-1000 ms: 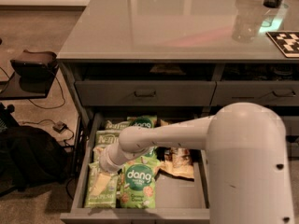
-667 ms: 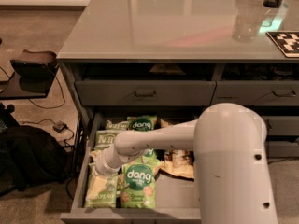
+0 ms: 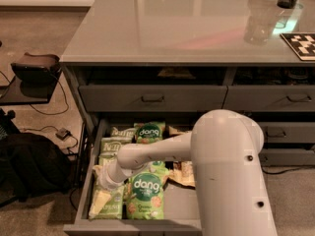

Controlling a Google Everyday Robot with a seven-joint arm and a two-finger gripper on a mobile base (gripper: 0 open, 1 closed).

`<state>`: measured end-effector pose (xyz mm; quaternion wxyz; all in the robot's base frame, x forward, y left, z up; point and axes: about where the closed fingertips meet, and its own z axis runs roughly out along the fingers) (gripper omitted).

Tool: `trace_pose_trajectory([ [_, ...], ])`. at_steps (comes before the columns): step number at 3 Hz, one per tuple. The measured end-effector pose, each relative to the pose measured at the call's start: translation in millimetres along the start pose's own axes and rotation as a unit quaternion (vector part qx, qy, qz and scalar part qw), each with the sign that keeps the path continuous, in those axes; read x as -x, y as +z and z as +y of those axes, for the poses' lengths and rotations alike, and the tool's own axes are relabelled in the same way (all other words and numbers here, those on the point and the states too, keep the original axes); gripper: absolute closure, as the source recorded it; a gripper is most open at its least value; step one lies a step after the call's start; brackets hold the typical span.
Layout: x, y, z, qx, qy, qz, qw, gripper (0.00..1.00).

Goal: Pick green jalapeno chip bag from middle drawer and place on counter

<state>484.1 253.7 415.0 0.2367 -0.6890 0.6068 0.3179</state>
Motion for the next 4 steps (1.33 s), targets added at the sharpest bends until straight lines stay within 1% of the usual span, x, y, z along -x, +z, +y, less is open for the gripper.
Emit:
trace_pose_trajectory([
  [1,-24.4,-6.5,-7.9,-0.022,0.028,0.010,0.9993,0.00],
  [2,-41.7,-10.2,-13.8,-0.035,0.047,0.016,0.9982,0.00],
  [3,-54.3,-12.0,-14.8,-0.041,0.057,0.023,0.9973,0.00],
  [4,-57.3,-16.0,-9.1,-0.045,0.056,0.024,0.9971,0.00],
])
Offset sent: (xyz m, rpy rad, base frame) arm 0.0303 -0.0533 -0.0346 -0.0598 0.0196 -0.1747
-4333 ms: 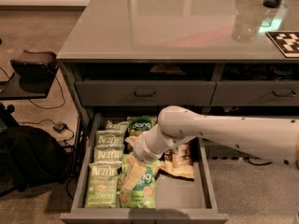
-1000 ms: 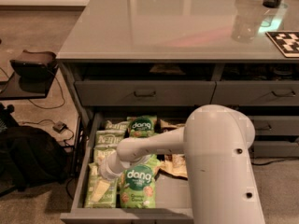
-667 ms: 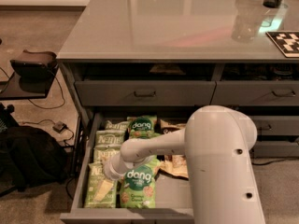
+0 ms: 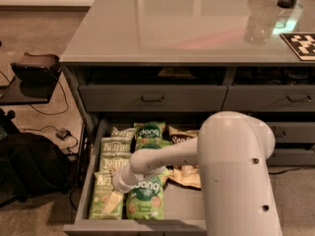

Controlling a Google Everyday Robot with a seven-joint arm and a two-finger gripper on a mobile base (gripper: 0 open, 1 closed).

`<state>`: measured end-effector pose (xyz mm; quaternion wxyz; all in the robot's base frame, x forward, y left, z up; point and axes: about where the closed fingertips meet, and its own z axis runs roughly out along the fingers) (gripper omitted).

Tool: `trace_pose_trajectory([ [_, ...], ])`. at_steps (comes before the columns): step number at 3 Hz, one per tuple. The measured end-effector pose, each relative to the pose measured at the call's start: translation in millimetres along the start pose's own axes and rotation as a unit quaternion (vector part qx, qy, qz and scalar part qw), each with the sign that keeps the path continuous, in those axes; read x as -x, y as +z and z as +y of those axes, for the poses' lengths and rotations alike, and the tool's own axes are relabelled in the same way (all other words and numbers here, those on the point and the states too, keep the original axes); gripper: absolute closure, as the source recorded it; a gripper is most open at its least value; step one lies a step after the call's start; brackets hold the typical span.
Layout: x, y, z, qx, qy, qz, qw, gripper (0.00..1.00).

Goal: Pick green jalapeno chip bag from middle drawer and place on counter

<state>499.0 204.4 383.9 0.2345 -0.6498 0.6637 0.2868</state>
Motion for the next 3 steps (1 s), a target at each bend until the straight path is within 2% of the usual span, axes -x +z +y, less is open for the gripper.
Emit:
trace_pose_trajectory([
  [1,-2.9,-1.6,5.0,0.001,0.000,-0.002,1.0000,0.19],
  [3,-4.9,-2.5,8.0,0.003,0.001,-0.006,1.0000,0.66],
])
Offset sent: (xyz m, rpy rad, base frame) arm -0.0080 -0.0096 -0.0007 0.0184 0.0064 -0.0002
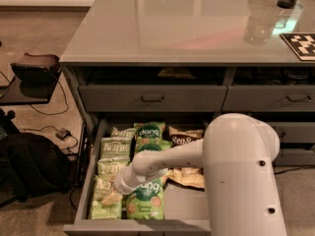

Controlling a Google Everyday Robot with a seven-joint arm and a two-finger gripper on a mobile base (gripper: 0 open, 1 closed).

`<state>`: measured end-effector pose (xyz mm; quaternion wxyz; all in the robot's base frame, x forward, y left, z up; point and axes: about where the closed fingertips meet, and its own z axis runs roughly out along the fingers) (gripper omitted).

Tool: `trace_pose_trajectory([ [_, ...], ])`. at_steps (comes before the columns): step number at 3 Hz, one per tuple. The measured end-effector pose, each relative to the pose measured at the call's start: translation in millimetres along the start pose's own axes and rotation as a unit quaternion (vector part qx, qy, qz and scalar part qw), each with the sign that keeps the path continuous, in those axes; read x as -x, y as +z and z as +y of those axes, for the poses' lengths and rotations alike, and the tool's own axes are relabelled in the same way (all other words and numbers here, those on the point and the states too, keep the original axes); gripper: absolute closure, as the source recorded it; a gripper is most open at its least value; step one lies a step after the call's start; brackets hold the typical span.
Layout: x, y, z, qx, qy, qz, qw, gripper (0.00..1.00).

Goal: Pick green jalapeno chip bag from middle drawer and place on counter

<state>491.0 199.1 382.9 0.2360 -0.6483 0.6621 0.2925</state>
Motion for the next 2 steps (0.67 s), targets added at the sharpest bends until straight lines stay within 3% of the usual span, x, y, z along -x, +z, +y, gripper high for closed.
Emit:
trace_pose_trajectory([
  [1,4.4,-4.5,0.5,0.000,0.000,0.000,1.0000,0.89],
  [2,7.9,-8.1,0.9,0.000,0.000,0.000,1.0000,1.00],
])
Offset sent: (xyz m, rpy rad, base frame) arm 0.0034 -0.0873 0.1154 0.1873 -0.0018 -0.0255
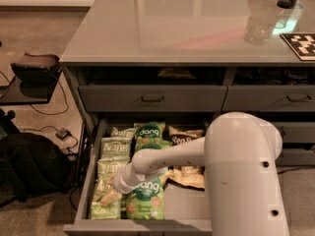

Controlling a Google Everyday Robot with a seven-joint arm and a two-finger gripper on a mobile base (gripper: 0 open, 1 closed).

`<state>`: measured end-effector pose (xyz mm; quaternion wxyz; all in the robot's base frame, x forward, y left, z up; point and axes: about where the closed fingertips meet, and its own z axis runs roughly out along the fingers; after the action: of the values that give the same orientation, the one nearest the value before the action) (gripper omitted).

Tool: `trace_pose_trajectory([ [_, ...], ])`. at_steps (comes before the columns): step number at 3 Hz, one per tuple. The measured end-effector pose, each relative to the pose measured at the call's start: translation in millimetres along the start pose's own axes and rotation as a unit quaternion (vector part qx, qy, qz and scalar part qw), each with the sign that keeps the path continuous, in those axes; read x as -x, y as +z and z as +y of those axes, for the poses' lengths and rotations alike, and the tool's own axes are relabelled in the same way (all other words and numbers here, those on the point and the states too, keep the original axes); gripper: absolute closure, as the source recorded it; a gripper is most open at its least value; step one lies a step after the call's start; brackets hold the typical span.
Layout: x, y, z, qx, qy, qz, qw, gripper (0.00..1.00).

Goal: Pick green jalapeno chip bag from middle drawer and place on counter

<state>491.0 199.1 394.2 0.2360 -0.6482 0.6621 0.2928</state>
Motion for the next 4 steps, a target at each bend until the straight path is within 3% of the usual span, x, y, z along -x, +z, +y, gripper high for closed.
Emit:
trace_pose_trajectory([
  [1,35.6,-29.0,-7.9,0.007,-0.009,-0.057,0.9983,1.00],
  [2,46.3,-100.6,-17.2,0.010,-0.011,-0.130,0.9913,1.00],
  [3,17.8,-190.8,-19.9,0.000,0.012,-0.176,0.9843,1.00],
  [4,-25.4,-276.5,-26.0,-0.016,0.036,-0.197,0.9796,1.00],
])
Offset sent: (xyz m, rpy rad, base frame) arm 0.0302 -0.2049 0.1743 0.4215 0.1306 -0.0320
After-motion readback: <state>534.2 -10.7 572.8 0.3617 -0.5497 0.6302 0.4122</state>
